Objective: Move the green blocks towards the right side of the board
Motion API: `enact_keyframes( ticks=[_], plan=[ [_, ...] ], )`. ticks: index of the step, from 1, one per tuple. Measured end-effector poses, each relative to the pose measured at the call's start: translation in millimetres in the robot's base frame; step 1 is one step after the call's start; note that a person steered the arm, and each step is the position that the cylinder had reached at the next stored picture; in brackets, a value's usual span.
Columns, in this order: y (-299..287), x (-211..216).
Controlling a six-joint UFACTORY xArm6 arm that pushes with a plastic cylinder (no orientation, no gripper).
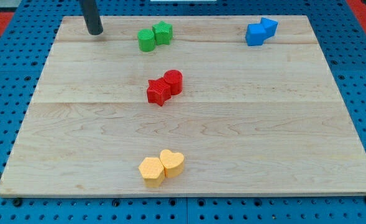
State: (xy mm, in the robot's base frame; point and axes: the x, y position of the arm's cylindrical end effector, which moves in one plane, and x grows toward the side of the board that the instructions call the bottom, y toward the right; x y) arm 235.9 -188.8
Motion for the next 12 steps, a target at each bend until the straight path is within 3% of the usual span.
enact_keyframes(
  ticks=[4, 5, 6, 8, 10, 11, 12],
  plan=[
    [176, 17],
    [243, 10],
    [233, 10],
    [114, 36],
    [27, 21],
    [-4, 40],
    [62, 34]
  ],
)
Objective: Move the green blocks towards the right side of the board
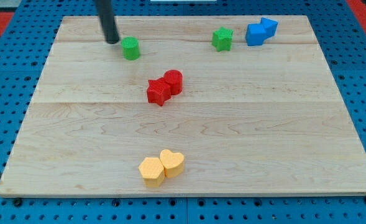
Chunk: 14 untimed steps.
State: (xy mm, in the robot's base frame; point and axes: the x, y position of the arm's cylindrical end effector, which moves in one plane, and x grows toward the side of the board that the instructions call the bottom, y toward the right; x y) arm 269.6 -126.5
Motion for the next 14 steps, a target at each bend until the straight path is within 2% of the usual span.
enact_keyframes(
  ticks=[2, 3, 4, 5, 6, 7, 8, 9, 10, 11, 12, 14],
  plan=[
    [-27, 30],
    [-1, 40],
    [66, -20],
    [108, -43],
    [48, -28],
    [40, 2],
    [103, -12],
    [120, -11],
    [82, 10],
    [114, 16],
    [168, -11],
    [185, -32]
  ],
)
